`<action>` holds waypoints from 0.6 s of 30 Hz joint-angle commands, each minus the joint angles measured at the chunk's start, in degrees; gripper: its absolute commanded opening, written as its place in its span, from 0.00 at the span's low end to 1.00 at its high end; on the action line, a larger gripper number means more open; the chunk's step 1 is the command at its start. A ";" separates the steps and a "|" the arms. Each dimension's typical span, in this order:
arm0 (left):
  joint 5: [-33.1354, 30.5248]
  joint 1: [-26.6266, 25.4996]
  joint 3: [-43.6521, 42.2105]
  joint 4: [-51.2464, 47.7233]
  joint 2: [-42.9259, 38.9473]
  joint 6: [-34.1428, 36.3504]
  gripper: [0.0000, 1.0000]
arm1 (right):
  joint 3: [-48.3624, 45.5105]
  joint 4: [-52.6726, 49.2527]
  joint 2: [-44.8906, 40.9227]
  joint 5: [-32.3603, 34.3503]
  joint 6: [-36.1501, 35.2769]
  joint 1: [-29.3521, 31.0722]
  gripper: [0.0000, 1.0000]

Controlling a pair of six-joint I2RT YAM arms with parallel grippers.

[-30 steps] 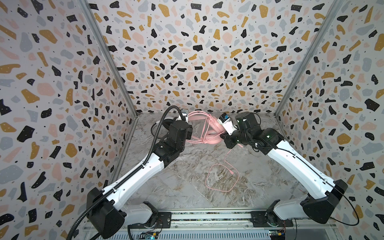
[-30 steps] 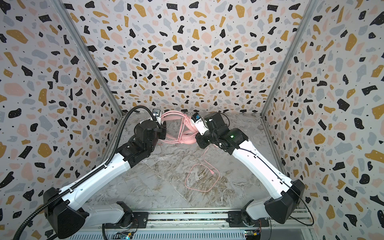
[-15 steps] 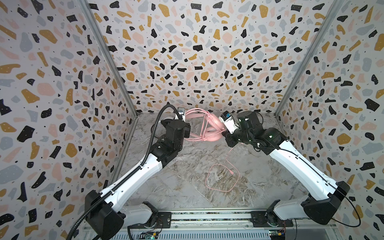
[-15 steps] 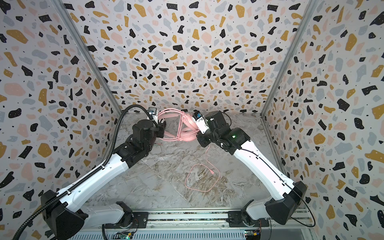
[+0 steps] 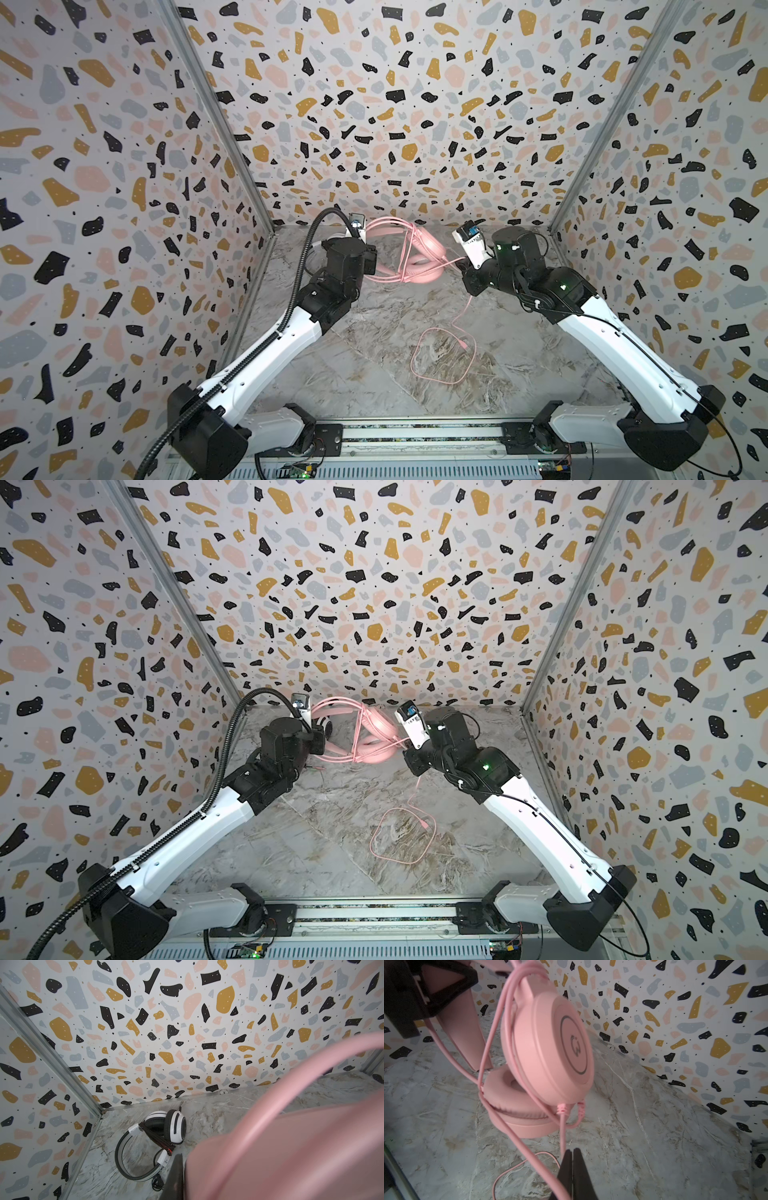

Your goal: Wrap the headphones

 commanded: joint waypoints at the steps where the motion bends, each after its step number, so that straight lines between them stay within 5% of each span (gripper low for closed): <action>1: -9.06 4.21 -3.02 -15.19 0.32 10.74 0.00 | 3.90 7.74 -6.92 12.99 1.48 -3.58 0.07; 6: -7.78 4.17 -3.48 -15.89 -0.02 10.74 0.00 | 6.22 8.82 -6.28 14.73 0.40 -3.59 0.07; 11: 3.18 3.74 -3.36 -15.41 -0.73 10.01 0.00 | 12.06 8.19 -2.19 8.05 0.07 -3.51 0.07; 18: 7.45 -2.51 -2.74 -15.83 1.40 10.47 0.00 | 19.67 10.41 4.01 4.58 -0.93 -3.38 0.06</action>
